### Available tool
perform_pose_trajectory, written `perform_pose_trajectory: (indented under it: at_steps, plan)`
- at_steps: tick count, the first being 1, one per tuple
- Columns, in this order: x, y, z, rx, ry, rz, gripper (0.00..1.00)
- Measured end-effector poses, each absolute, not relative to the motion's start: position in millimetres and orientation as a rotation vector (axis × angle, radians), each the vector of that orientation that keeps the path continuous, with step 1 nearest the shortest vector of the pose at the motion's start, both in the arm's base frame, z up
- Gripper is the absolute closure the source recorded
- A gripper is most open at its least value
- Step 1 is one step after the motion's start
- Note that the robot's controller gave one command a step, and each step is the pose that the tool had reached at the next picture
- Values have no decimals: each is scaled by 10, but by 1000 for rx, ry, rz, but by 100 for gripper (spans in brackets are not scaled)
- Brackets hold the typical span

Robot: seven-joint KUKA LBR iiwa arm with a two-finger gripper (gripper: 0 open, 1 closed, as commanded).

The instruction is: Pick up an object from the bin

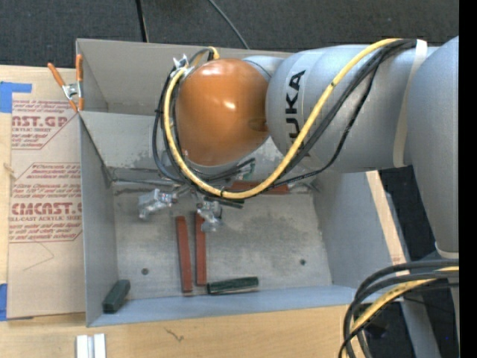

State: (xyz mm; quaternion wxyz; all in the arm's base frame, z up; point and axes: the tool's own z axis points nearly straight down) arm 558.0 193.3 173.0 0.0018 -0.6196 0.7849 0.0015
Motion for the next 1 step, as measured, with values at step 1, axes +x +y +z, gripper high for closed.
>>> perform_pose_trajectory:
  at_steps: [1]
  plan:
    - [5580, 1933, 1729, -1944, 2463, 5, 0]
